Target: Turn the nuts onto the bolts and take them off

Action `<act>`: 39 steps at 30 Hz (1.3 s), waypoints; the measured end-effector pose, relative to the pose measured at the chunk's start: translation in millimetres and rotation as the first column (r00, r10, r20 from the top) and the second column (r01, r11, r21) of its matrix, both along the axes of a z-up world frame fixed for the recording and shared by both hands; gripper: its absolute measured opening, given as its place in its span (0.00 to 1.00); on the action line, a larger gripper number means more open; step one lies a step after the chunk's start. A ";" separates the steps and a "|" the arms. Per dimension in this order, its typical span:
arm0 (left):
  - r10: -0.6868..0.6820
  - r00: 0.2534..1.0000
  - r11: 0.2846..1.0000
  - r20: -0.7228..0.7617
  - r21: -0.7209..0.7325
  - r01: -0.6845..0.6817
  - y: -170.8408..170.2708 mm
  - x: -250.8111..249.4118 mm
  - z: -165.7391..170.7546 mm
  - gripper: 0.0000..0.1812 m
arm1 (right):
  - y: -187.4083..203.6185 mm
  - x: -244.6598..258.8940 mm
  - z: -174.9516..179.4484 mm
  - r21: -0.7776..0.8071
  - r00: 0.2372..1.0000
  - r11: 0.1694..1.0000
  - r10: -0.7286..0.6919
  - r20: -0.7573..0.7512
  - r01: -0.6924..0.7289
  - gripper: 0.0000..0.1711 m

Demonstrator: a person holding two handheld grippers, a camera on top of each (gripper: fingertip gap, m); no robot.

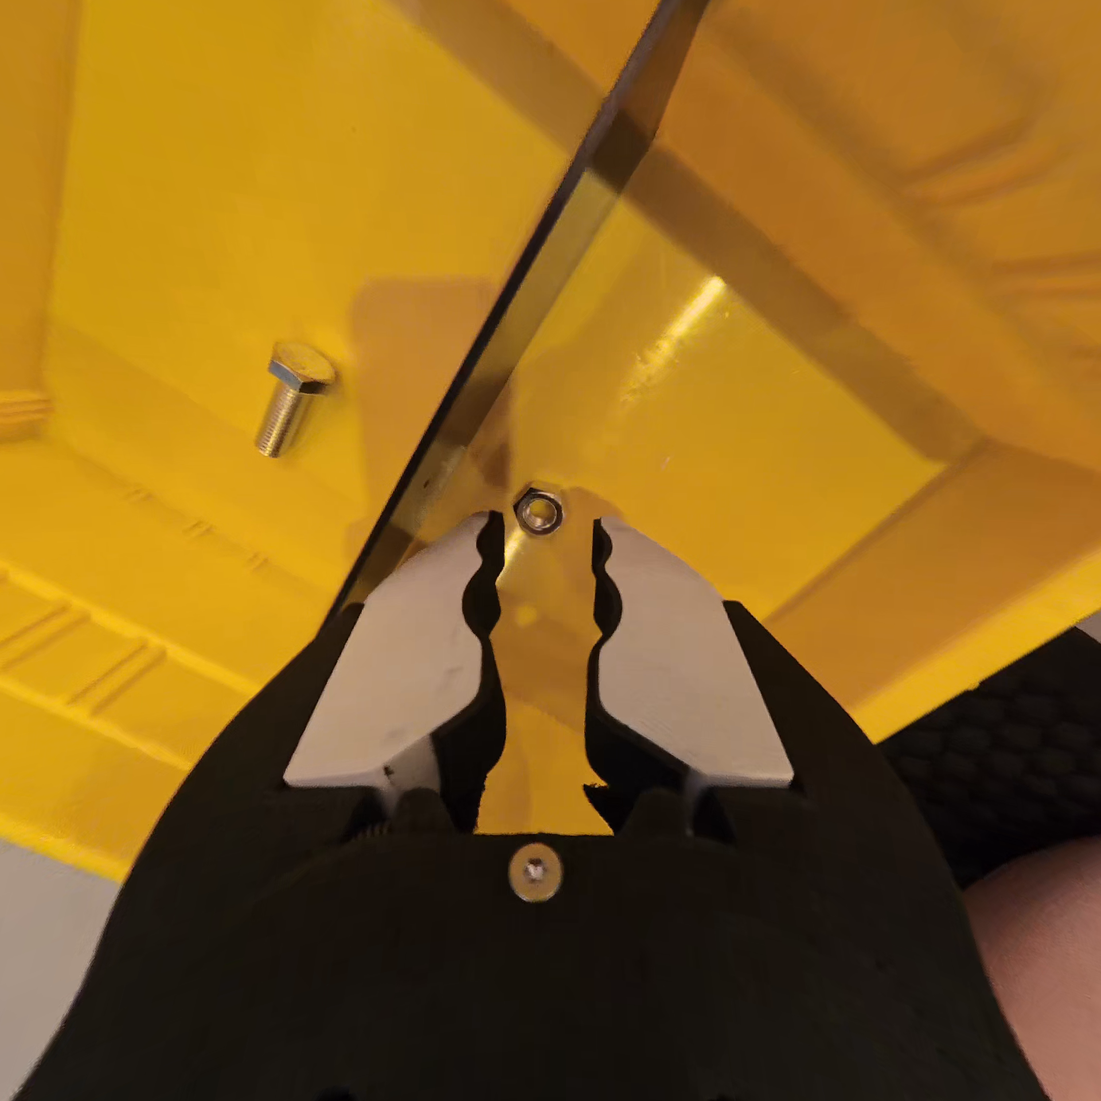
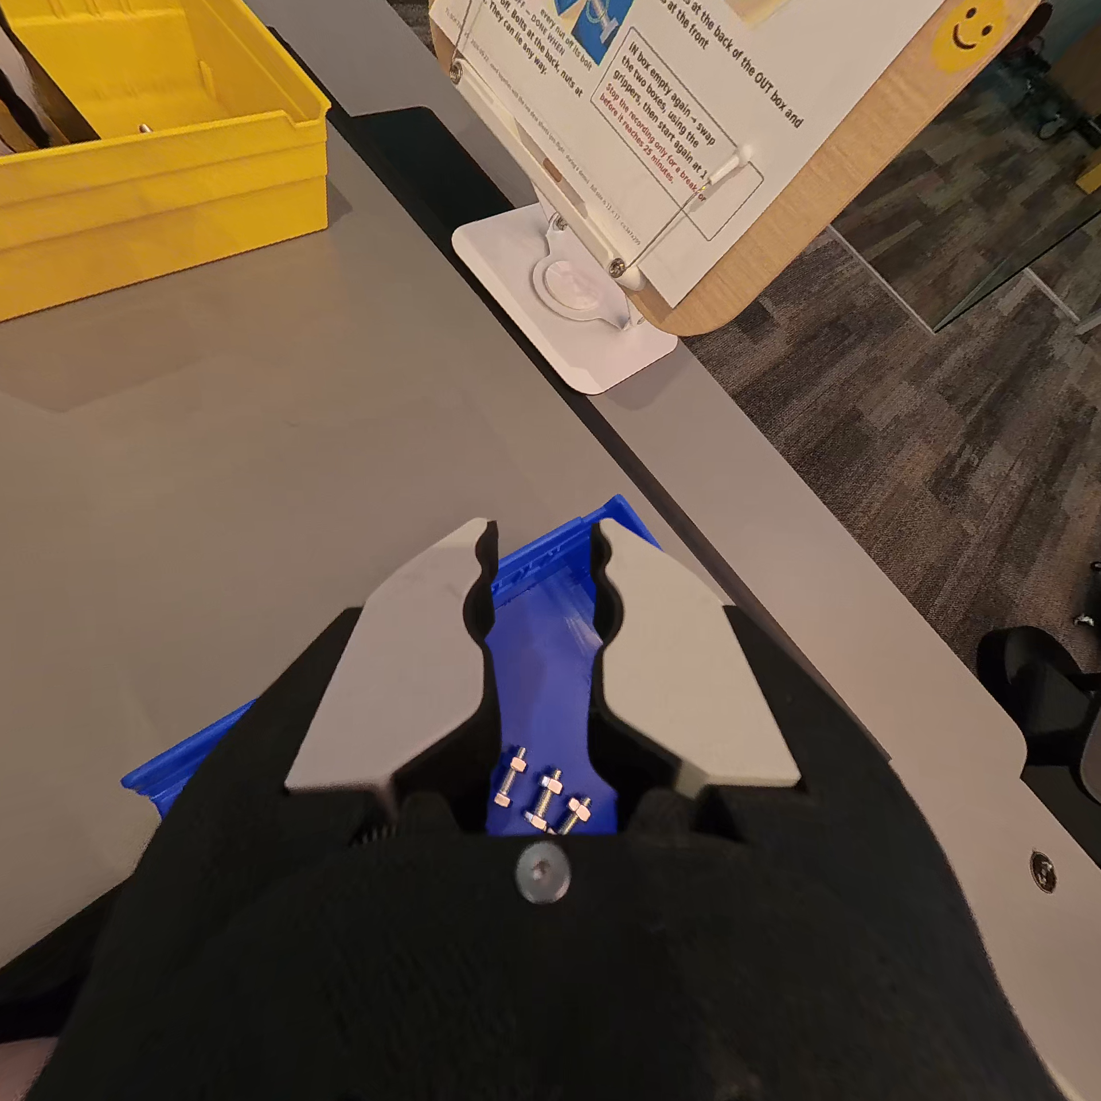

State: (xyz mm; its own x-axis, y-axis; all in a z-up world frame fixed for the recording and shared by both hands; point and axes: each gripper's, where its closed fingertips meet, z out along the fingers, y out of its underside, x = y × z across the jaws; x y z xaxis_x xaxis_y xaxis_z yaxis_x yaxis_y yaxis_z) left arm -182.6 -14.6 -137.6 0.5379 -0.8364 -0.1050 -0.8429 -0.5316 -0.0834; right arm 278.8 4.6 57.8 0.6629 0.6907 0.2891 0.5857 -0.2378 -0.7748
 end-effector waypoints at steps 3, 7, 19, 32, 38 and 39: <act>-0.005 0.999 1.000 -0.052 -0.026 0.004 -1.5 -3.8 -9.1 0.16 | -1.0 -0.4 -0.6 -0.002 1.000 1.000 0.006 0.006 -0.006 0.18; -0.012 0.994 1.000 -0.108 -0.021 0.009 -0.1 -9.7 -14.7 0.12 | -3.0 -1.0 -2.1 -0.005 1.000 1.000 0.016 0.017 -0.016 0.18; 0.039 0.997 0.998 -0.067 -0.051 -0.043 0.5 -6.9 -16.1 0.10 | -6.6 -2.2 -11.4 -0.028 0.996 0.999 0.038 0.075 -0.036 0.18; 0.131 0.988 0.989 0.085 0.064 -0.137 0.1 1.9 41.6 0.10 | -10.3 -2.7 -18.9 -0.040 0.989 0.997 0.067 0.134 -0.062 0.18; -0.201 0.910 0.953 0.364 0.287 0.096 -31.7 105.7 126.8 0.10 | -10.9 -4.3 -21.7 -0.047 0.985 0.996 0.076 0.153 -0.069 0.18; -0.260 0.889 0.941 0.376 0.304 0.147 -38.4 127.7 131.1 0.09 | -11.1 -5.4 -22.6 -0.049 0.984 0.996 0.080 0.157 -0.073 0.18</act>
State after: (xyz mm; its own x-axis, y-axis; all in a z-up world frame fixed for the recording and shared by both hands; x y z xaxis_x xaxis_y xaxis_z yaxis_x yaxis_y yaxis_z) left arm -54.9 -53.0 -6.5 0.4009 -0.9047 -0.1439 -0.7913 -0.2629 -0.5521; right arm 273.4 -6.6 35.2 0.5558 0.7517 0.3551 0.7181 -0.2189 -0.6606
